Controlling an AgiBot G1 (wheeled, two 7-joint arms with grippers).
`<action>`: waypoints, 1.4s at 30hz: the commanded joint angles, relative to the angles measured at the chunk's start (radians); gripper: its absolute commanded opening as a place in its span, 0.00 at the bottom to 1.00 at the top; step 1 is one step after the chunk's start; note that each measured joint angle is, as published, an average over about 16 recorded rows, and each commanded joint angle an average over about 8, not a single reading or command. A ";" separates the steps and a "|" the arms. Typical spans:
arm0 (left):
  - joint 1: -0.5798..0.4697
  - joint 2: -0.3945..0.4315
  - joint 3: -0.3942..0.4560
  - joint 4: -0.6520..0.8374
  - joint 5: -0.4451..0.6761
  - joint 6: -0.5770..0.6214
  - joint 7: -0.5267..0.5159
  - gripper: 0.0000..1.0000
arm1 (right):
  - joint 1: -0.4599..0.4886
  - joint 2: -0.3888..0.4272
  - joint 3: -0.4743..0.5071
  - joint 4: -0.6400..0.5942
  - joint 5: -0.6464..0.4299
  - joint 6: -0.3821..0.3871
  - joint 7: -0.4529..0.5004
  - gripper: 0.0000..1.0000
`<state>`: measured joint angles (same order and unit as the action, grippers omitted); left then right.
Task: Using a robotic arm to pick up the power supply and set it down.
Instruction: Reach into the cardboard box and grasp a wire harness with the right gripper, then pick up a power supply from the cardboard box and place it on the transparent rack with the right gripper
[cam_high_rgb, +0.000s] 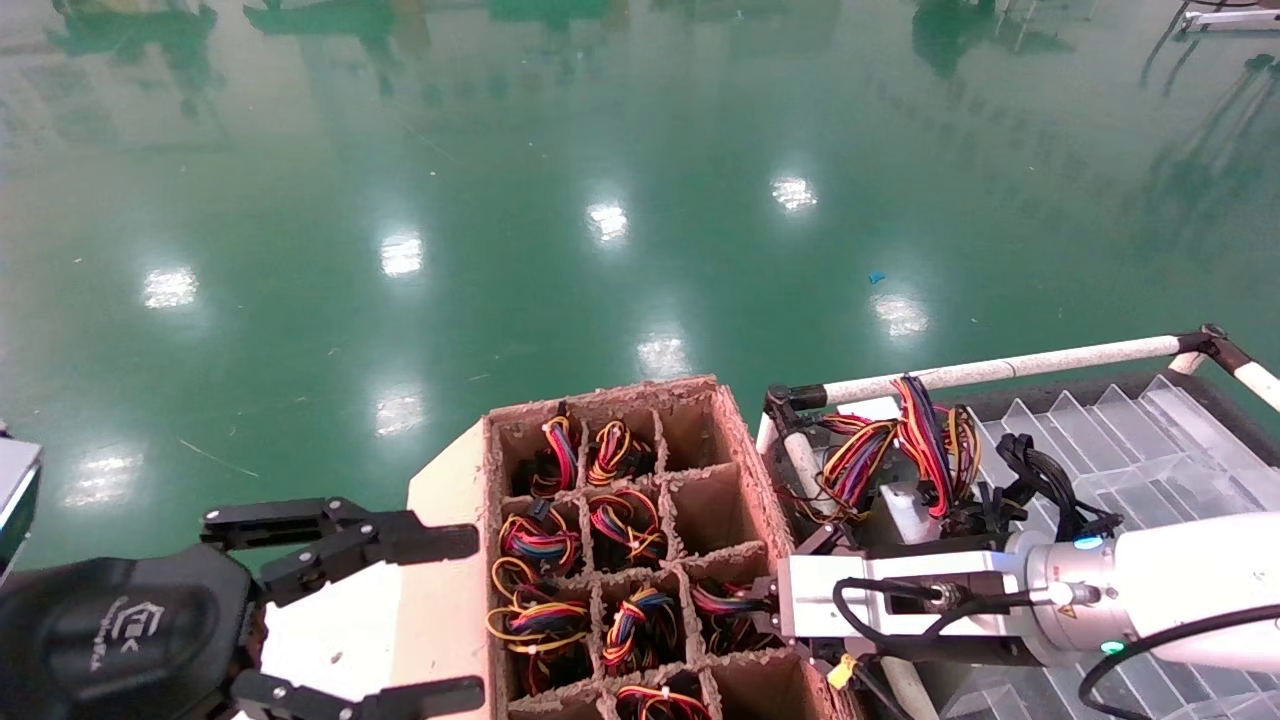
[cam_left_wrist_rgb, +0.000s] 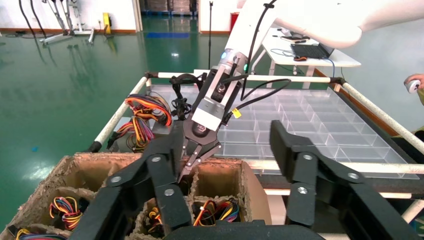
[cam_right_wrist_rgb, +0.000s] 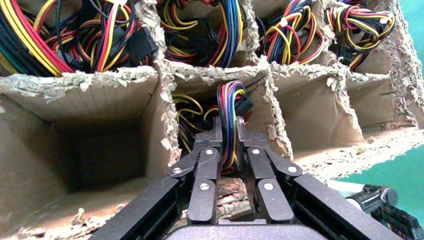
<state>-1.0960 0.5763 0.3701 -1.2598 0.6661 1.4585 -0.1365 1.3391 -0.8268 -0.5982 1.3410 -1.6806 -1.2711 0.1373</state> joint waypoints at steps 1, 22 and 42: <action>0.000 0.000 0.000 0.000 0.000 0.000 0.000 1.00 | 0.002 0.001 0.000 0.001 0.001 -0.003 0.001 0.00; 0.000 0.000 0.000 0.000 0.000 0.000 0.000 1.00 | 0.080 0.092 0.112 0.011 0.203 -0.066 0.001 0.00; 0.000 0.000 0.000 0.000 0.000 0.000 0.000 1.00 | 0.188 0.286 0.329 -0.015 0.578 -0.182 0.006 0.00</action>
<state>-1.0961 0.5762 0.3704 -1.2598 0.6659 1.4584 -0.1363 1.5310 -0.5393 -0.2711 1.3186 -1.1077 -1.4559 0.1438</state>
